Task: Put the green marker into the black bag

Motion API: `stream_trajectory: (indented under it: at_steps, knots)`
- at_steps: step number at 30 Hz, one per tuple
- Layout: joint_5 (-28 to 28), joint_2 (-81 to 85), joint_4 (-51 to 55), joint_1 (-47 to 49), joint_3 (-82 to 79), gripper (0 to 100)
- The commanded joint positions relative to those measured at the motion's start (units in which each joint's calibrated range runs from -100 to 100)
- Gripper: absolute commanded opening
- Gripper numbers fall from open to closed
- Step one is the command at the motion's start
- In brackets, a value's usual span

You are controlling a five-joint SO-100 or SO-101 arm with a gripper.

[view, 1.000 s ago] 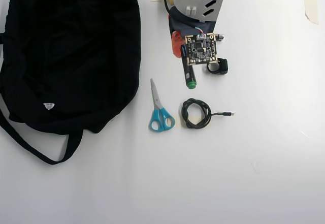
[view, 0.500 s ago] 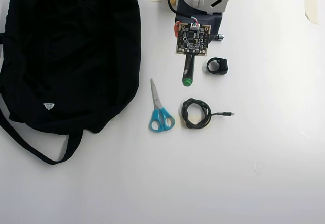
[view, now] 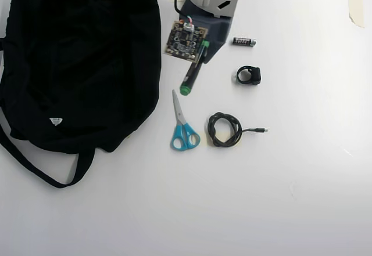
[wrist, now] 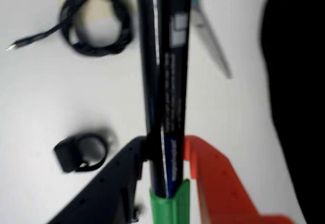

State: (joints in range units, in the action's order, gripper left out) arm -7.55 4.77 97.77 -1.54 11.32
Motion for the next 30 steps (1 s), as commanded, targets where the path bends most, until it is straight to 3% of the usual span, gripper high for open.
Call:
stream_trajectory:
  at_steps: [1, 15, 21, 24, 30]
  knots:
    - [0.05, 2.61, 0.68, -6.16, 1.44, 2]
    - [0.62, 1.37, -0.18, -31.89, -0.99, 2]
    - [0.47, -3.94, -13.79, -42.21, -13.66, 2]
    - [0.26, -9.42, -19.99, -48.64, -11.68, 2]
    - [0.62, -29.67, -17.15, -52.83, 11.14, 2]
